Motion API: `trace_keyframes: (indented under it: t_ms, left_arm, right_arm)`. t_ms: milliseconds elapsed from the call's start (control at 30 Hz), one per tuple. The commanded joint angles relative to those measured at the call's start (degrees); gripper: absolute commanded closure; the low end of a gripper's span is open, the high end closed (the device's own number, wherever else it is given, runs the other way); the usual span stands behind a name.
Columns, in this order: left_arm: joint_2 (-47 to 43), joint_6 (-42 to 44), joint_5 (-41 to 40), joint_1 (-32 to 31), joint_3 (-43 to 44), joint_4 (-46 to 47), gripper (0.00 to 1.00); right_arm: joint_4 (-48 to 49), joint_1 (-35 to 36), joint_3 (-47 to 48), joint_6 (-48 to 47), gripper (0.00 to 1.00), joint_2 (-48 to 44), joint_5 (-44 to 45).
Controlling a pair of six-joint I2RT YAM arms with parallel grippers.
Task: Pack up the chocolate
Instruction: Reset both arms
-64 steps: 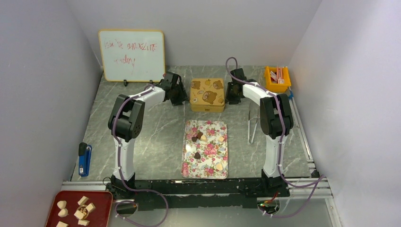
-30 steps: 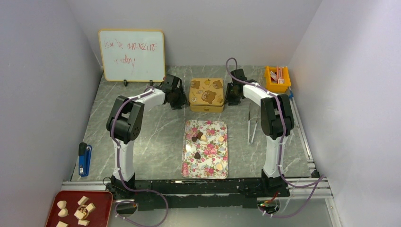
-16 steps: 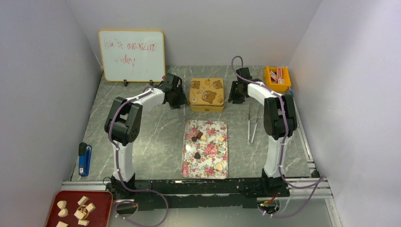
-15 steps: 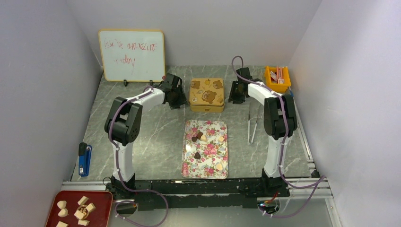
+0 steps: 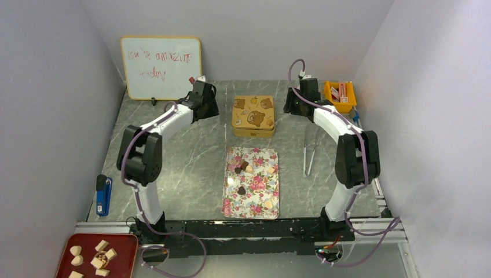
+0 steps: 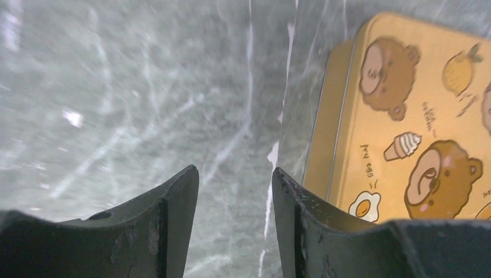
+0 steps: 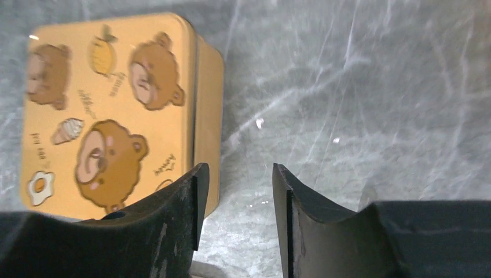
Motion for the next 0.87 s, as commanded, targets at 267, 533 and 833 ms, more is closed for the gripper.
trace_keyframes:
  t_ms: [267,533,833]
  left_arm:
    - [-22.60,29.94,-18.07,-2.25,-32.57,50.89,0.43]
    - [-23.27,29.69,-18.52,-2.22,-34.81,49.51,0.43]
    - [-22.36,29.09,-18.21,-2.22,-34.47,49.01,0.43]
  right_arm:
    - [15.72,-0.02,-11.90,-8.21,0.39,-11.50,7.74]
    - [19.03,-0.03,-17.13,-7.21,0.23,-16.19,13.19]
    - [18.17,-0.02,-16.67,-6.04,0.20,-15.90,15.59]
